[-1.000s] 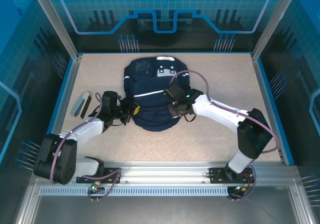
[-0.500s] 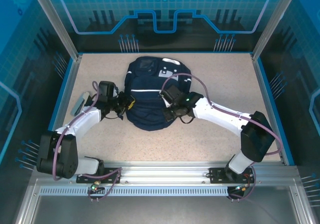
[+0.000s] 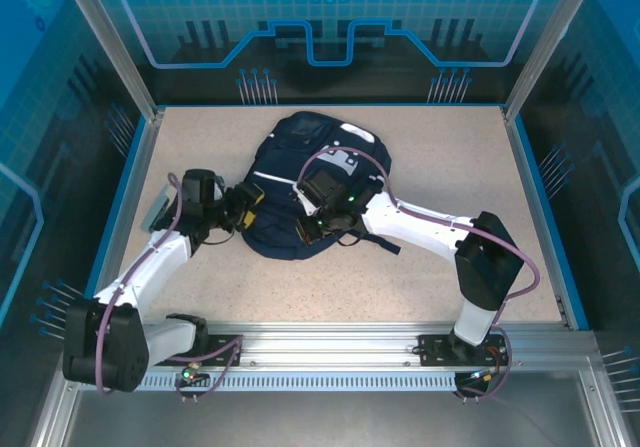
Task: Pack the student bag
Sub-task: Zip the student bag at the center of the table.
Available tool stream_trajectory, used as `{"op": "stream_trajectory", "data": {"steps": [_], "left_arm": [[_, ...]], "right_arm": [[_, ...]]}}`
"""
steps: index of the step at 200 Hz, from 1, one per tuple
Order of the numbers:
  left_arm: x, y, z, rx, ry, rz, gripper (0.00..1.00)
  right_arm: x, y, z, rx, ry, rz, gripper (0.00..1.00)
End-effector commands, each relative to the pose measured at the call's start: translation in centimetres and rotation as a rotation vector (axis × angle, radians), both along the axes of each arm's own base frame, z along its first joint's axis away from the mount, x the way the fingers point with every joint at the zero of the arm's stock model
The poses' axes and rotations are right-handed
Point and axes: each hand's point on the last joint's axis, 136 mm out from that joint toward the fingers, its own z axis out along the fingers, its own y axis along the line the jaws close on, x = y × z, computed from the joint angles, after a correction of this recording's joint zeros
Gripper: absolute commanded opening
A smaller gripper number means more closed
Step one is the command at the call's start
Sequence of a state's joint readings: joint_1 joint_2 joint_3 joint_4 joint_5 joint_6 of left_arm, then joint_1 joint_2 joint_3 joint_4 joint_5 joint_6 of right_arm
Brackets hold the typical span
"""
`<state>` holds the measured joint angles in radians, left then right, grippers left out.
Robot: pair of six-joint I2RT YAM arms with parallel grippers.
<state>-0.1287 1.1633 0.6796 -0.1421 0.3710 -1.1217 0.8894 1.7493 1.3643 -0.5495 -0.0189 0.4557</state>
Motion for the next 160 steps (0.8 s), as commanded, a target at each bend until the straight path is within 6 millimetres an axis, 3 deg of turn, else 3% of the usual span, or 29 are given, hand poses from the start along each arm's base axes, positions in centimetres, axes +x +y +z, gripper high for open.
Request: {"op": "stream_trajectory", "data": {"steps": [1,57,85,128,143,160], "left_arm": [[-0.5,-3.4,1.0,-0.128,-0.015,-0.063,0.60],[1.0,-7.8,-1.2,-0.171,0.024,-0.107,0.57],[1.6,-7.7,-2.9,-0.134,0.060,-0.079,0.43],[0.9,-6.0,-5.0,-0.030,0.110,-0.033,0.07],[0.7,-5.6,-5.3,-0.006,0.115,-0.032,0.00],[0.3,-5.2,-5.6,0.024,0.123,-0.033,0.00]], "right_arm": [[0.0,1.3,1.2,0.048,-0.015,0.019,0.00],[-0.2,0.5,1.0,0.031,-0.018,0.000,0.00],[-0.1,-0.7,0.7,-0.019,-0.029,-0.021,0.00],[0.9,-6.7,-0.4,-0.218,-0.086,-0.133,0.00],[1.4,-9.1,-0.5,-0.265,-0.103,-0.169,0.00],[2.2,-11.7,-0.6,-0.306,-0.108,-0.209,0.00]]}}
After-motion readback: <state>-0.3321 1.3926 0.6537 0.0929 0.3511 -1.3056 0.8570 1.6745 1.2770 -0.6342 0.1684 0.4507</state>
